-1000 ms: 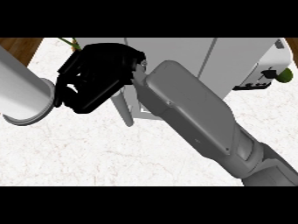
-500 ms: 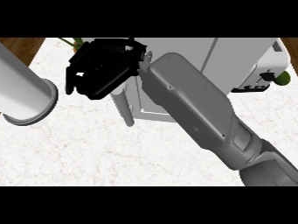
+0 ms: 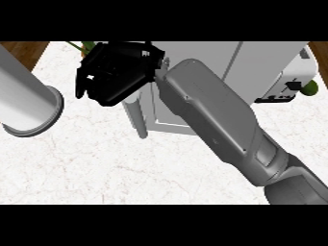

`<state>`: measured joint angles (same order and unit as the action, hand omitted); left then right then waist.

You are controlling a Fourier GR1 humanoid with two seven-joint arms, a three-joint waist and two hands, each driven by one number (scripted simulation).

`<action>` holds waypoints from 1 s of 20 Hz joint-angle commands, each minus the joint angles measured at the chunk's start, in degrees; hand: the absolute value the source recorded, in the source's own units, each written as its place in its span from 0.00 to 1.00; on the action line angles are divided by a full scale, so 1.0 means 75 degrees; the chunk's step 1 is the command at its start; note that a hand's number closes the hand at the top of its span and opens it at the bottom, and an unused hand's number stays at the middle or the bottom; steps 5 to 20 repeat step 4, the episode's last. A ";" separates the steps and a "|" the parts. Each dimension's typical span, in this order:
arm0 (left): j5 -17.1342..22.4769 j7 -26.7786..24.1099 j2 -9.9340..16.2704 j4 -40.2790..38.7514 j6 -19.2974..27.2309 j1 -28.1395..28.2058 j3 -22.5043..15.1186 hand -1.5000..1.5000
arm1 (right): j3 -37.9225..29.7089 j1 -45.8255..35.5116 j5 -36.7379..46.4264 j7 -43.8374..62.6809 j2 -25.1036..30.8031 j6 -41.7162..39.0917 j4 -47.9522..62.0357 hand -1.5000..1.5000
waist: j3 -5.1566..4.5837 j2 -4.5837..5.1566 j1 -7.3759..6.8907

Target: Pick up the wine, place it into the cabinet and close the cabinet

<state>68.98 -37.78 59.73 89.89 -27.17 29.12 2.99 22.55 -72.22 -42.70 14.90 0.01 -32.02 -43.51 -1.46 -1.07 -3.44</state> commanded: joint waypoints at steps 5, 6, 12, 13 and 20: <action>-0.0093 0.0111 -0.0038 0.0368 0.0084 -0.0267 -0.0056 0.00 | -0.0795 -0.0085 0.0391 -0.0731 0.1072 0.0940 0.0684 1.00 | 0.0190 0.0302 0.0317; -0.0093 0.0111 -0.0038 0.0368 0.0084 -0.0267 -0.0056 0.00 | -0.0795 -0.0085 0.0391 -0.0731 0.1072 0.0940 0.0684 1.00 | 0.0190 0.0302 0.0317; -0.0093 0.0111 -0.0038 0.0368 0.0084 -0.0267 -0.0056 0.00 | -0.0795 -0.0085 0.0391 -0.0731 0.1072 0.0940 0.0684 1.00 | 0.0190 0.0302 0.0317; -0.0093 0.0111 -0.0038 0.0368 0.0084 -0.0267 -0.0056 0.00 | -0.0795 -0.0085 0.0391 -0.0731 0.1072 0.0940 0.0684 1.00 | 0.0190 0.0302 0.0317; -0.0093 0.0111 -0.0038 0.0368 0.0084 -0.0267 -0.0056 0.00 | -0.0795 -0.0085 0.0391 -0.0731 0.1072 0.0940 0.0684 1.00 | 0.0190 0.0302 0.0317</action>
